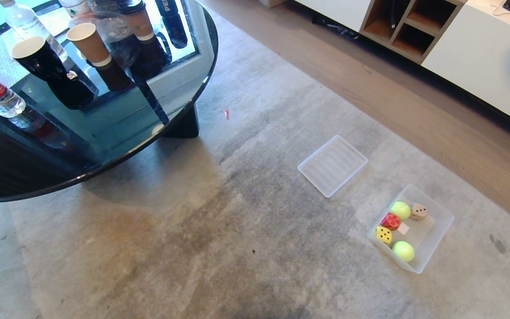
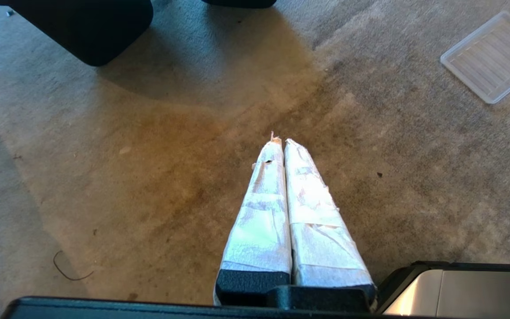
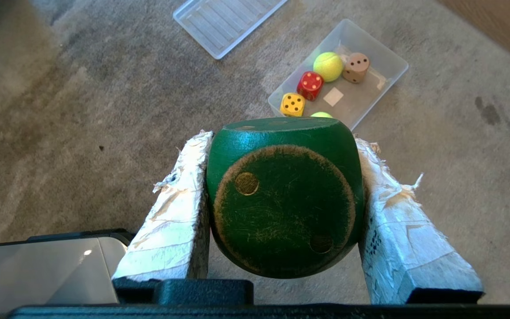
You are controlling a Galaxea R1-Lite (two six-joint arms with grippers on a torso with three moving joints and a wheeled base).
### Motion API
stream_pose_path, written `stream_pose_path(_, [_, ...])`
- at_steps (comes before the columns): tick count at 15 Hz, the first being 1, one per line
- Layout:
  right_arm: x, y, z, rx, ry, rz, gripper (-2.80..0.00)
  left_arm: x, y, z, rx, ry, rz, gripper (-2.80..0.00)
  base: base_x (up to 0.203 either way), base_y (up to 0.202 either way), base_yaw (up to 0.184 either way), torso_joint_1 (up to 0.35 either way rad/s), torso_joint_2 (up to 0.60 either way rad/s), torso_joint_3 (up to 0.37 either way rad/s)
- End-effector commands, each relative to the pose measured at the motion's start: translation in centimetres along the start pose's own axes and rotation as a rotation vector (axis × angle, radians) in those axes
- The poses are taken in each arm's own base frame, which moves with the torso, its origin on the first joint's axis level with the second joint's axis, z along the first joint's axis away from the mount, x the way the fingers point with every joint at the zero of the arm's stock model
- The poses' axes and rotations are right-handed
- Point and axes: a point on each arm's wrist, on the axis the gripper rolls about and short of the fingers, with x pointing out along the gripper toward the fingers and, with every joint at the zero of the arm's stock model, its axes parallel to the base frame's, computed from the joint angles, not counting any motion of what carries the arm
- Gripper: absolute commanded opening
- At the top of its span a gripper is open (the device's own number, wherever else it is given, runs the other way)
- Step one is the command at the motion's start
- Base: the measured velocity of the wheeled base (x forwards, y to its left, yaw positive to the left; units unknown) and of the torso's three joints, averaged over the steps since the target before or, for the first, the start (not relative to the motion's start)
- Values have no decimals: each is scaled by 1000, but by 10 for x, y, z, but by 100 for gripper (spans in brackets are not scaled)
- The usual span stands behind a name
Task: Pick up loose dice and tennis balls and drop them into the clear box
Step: Put the toys in the box
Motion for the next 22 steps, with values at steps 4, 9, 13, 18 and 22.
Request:
stream_pose_path(4, [0,0,0,0,0,1,-280,0,0,0,0,1,0,-280,0,0,0,4,4,-201])
stream_pose_path(9, [0,0,0,0,1,0,-280,0,0,0,0,1,0,-280,0,0,0,3,3,-199])
stream_pose_path(13, [0,0,0,0,2,-1,-280,0,0,0,0,0,0,-280,0,0,0,3,1,-198])
stream_pose_path(18, [0,0,0,0,0,0,-280,0,0,0,0,0,0,-280,0,0,0,1,3,-200])
stream_pose_path(22, [0,0,0,0,0,-1,-280,0,0,0,0,0,0,-280,0,0,0,2,-1,-198])
